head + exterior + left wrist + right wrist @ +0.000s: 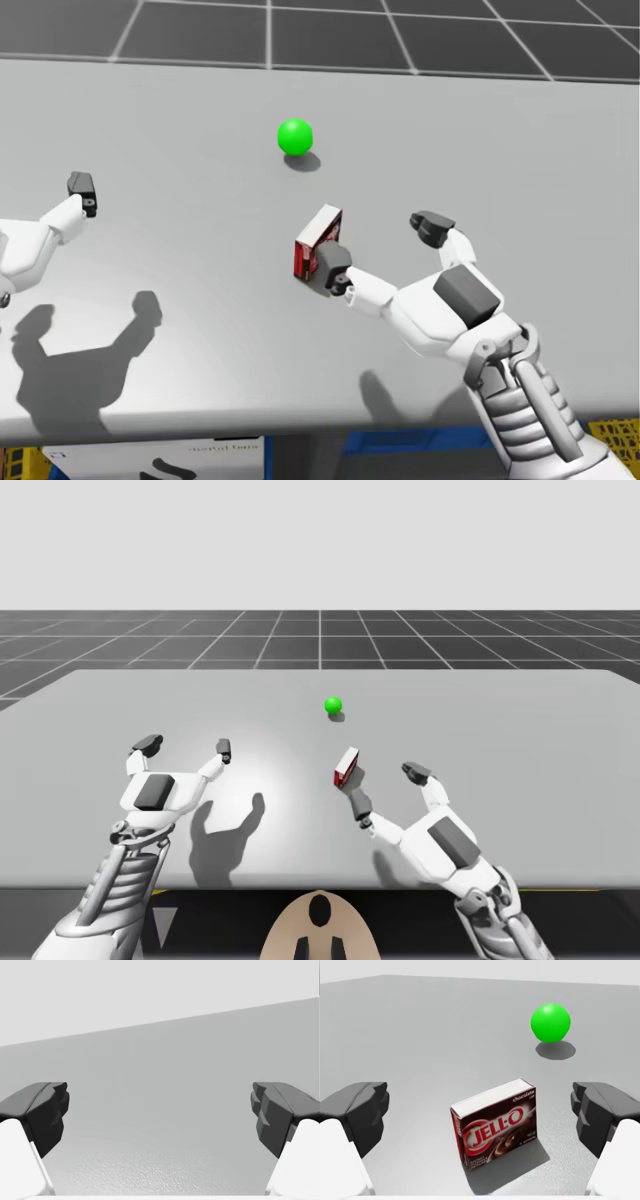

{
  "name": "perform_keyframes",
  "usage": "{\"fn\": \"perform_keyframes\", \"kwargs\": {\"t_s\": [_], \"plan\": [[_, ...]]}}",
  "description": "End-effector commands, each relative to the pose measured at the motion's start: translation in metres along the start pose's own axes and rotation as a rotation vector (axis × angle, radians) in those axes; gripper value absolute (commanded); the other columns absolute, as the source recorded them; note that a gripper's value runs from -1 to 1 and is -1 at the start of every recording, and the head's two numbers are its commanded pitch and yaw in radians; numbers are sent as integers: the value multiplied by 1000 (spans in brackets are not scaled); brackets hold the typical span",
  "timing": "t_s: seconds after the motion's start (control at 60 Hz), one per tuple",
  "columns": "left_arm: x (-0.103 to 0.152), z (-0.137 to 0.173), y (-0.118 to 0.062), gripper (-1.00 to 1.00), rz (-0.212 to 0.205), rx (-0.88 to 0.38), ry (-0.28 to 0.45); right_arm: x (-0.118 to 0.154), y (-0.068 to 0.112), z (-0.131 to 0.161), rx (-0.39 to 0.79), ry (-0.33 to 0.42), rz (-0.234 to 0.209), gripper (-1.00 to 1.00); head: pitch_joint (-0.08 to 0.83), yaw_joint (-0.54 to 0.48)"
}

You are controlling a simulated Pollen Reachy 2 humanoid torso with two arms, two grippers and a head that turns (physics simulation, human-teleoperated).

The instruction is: Watch the red light. When it turns green, pick up the object.

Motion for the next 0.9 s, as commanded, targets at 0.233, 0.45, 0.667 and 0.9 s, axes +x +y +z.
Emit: {"fn": "perform_keyframes", "kwargs": {"t_s": [0.233, 0.45, 0.667, 0.9], "plan": [[0, -1, 1, -1000, 22, 2, 11, -42, 15, -34, 170, 77, 47, -1000, 646, -110], [0, -1, 2, -1000, 26, 5, 12, -59, -4, -66, 108, 116, 110, -1000, 645, -104], [0, -1, 2, -1000, 24, 6, 12, -71, -17, -99, 156, 151, 139, -1000, 647, -102], [-1, -1, 1, -1000, 21, 5, 13, -72, -30, -124, 125, 180, 153, -1000, 651, -96]]}}
